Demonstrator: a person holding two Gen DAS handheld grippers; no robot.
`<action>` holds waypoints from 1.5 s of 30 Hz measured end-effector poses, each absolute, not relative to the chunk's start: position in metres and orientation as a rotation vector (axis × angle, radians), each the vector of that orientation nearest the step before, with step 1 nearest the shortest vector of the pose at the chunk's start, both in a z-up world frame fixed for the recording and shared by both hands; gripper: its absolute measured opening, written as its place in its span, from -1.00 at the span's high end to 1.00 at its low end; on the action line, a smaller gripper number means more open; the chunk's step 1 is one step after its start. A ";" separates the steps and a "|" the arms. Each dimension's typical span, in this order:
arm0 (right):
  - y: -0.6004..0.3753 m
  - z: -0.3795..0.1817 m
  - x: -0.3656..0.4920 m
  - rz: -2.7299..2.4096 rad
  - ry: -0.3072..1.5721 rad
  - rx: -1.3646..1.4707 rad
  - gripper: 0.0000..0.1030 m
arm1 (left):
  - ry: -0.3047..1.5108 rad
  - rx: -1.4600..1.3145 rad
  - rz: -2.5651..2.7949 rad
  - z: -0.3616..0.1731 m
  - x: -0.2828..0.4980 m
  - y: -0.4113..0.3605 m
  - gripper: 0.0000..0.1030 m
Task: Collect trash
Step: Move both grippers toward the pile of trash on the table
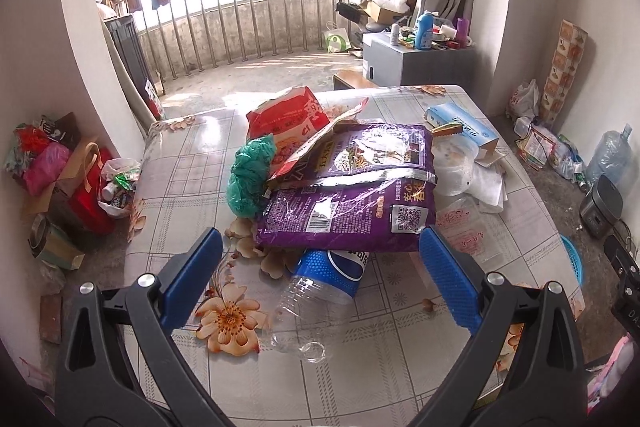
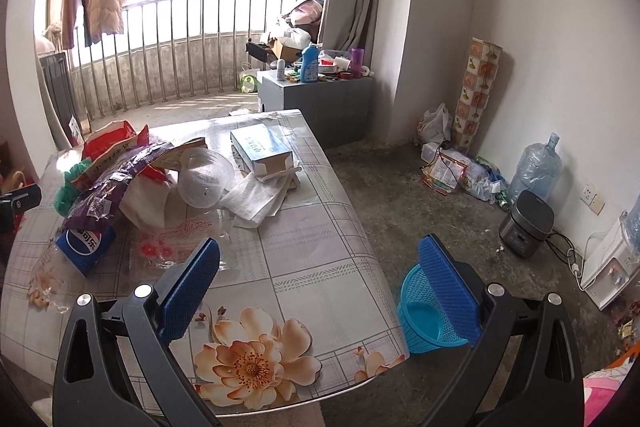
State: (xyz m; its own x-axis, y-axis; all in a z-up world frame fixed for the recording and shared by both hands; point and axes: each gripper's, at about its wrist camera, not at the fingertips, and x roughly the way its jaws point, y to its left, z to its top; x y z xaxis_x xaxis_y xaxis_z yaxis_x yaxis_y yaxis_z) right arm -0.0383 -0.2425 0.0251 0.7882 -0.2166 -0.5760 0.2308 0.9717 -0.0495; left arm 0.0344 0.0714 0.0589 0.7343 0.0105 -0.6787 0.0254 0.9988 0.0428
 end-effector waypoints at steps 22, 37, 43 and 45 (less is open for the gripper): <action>-0.219 0.037 -0.032 -0.127 0.554 0.025 -0.88 | 0.647 -0.086 -0.087 0.063 0.035 0.120 -0.84; -0.228 0.051 -0.016 0.048 0.502 0.129 -0.88 | 0.531 -0.174 -0.058 0.074 0.036 0.183 -0.84; -0.209 0.054 0.003 0.135 0.512 0.146 -0.83 | 0.560 -0.258 -0.070 0.068 0.057 0.216 -0.83; -0.203 0.053 0.011 0.156 0.524 0.151 -0.81 | 0.564 -0.270 -0.082 0.066 0.064 0.222 -0.83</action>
